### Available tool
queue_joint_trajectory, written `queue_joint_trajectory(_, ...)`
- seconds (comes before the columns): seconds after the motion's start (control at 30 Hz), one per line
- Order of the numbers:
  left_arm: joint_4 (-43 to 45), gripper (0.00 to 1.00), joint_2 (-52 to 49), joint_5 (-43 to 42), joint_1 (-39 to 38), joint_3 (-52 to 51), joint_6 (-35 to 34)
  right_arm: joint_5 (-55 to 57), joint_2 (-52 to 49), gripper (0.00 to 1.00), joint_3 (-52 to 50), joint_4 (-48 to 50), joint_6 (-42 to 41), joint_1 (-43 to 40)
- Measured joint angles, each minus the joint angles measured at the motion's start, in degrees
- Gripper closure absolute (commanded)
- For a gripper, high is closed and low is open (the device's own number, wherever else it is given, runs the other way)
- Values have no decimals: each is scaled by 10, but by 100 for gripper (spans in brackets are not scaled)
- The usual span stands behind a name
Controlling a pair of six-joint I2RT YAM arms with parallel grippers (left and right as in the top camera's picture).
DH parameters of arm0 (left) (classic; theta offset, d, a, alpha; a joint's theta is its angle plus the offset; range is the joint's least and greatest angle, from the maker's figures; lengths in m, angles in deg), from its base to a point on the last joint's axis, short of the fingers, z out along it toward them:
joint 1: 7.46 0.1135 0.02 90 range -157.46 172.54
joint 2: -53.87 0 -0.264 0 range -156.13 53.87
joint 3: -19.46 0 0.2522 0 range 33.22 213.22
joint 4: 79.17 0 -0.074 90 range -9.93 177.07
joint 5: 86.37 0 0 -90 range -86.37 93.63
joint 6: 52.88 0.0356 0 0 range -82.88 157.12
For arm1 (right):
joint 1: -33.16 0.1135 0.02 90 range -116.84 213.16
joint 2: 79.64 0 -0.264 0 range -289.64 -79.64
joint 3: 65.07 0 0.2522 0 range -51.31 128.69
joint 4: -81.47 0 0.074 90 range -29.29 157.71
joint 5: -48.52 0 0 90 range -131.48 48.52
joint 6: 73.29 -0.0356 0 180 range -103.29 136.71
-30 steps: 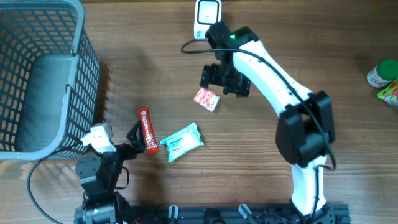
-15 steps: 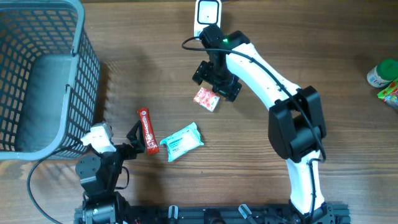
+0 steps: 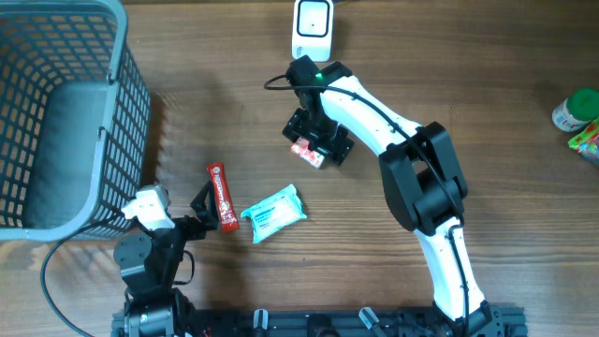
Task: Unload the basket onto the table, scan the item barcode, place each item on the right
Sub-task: 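Lift the red-white box with the right gripper and hold it at the scanner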
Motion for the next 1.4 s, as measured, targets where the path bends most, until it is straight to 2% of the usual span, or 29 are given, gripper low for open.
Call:
queue_joint_trajectory(0.07, 0, 0, 0, 0, 0, 0, 0, 10, 0, 3, 0, -6, 0, 0)
queue_joint_trajectory(0.3, 0, 0, 0, 0, 0, 0, 0, 55, 0, 37, 1, -11, -1, 0)
queue_joint_trajectory(0.5, 0, 0, 0, 0, 0, 0, 0, 90, 1, 37, 4, -21, 23, 0)
queue_joint_trajectory(0.73, 0, 0, 0, 0, 0, 0, 0, 113, 1, 38, 39, -105, 84, -18)
queue_joint_trajectory(1.1, 0, 0, 0, 0, 0, 0, 0, -52, 54, 41, 61, -269, 291, -30)
queue_joint_trajectory(1.23, 0, 0, 0, 0, 0, 0, 0, -127, 54, 41, 61, -273, 346, -30)
queue_joint_trajectory(1.4, 0, 0, 0, 0, 0, 0, 0, -166, 54, 41, 61, -272, 369, -29)
